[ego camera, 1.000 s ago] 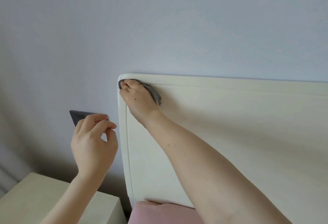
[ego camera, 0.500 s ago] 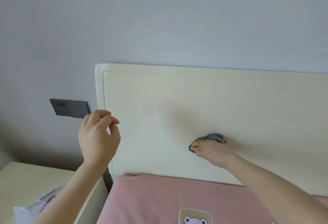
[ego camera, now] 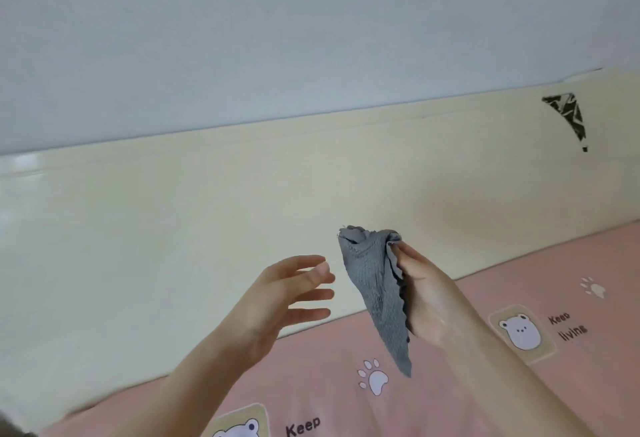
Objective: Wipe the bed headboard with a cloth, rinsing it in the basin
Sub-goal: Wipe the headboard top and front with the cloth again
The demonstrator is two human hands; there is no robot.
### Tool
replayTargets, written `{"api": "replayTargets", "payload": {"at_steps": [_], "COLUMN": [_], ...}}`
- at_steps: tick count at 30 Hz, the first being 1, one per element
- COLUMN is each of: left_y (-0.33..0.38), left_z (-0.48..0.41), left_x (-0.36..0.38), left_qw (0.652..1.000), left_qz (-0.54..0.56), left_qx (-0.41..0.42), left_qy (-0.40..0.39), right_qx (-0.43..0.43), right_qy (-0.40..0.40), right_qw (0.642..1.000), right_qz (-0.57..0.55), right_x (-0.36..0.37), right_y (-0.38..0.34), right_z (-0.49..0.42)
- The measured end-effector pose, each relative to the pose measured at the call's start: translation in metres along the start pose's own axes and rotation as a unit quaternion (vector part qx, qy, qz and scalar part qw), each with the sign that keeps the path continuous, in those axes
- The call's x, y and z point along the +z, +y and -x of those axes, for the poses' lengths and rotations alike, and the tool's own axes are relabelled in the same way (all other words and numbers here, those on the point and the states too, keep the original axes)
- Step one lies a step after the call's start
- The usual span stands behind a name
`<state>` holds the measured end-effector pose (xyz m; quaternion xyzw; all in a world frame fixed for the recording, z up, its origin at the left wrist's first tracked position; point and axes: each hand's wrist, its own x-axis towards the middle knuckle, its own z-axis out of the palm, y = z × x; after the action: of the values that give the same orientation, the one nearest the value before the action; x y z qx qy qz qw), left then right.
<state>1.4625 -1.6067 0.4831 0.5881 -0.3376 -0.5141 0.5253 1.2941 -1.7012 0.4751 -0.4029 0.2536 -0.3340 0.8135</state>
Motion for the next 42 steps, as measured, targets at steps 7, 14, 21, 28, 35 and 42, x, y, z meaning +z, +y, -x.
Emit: {"api": "replayTargets", "payload": {"at_steps": [7,14,21,28,35,42], "left_y": [0.021,0.107,0.172,0.198,0.198,0.199], "left_z": [-0.103,-0.184,-0.215,-0.239,-0.246,-0.241], "left_x": [0.074,0.121,0.109,0.079,0.087,0.082], "left_qw": [0.995,0.965,0.775,0.581,0.580,0.592], "left_qz": [-0.095,-0.258,-0.552,-0.651,-0.623,-0.620], "left_qx": [0.026,0.051,0.299,0.481,0.521,0.508], "left_qy": [-0.006,0.011,0.077,0.086,0.064,0.086], "right_qx": [-0.013,-0.176,-0.328,-0.371,-0.362,-0.339], "right_qy": [0.053,0.271,0.380,0.422,0.573,0.594], "right_qw": [0.989,0.944,0.851,0.797,0.696,0.701], "right_qz": [-0.140,0.063,0.158,0.222,0.236,0.203], "right_x": [-0.060,-0.075,-0.053,0.008,-0.087,-0.101], "right_y": [-0.020,-0.071,-0.087,-0.073,-0.163,-0.178], "right_z": [-0.043,-0.091,-0.153,-0.227,-0.249,-0.247]}}
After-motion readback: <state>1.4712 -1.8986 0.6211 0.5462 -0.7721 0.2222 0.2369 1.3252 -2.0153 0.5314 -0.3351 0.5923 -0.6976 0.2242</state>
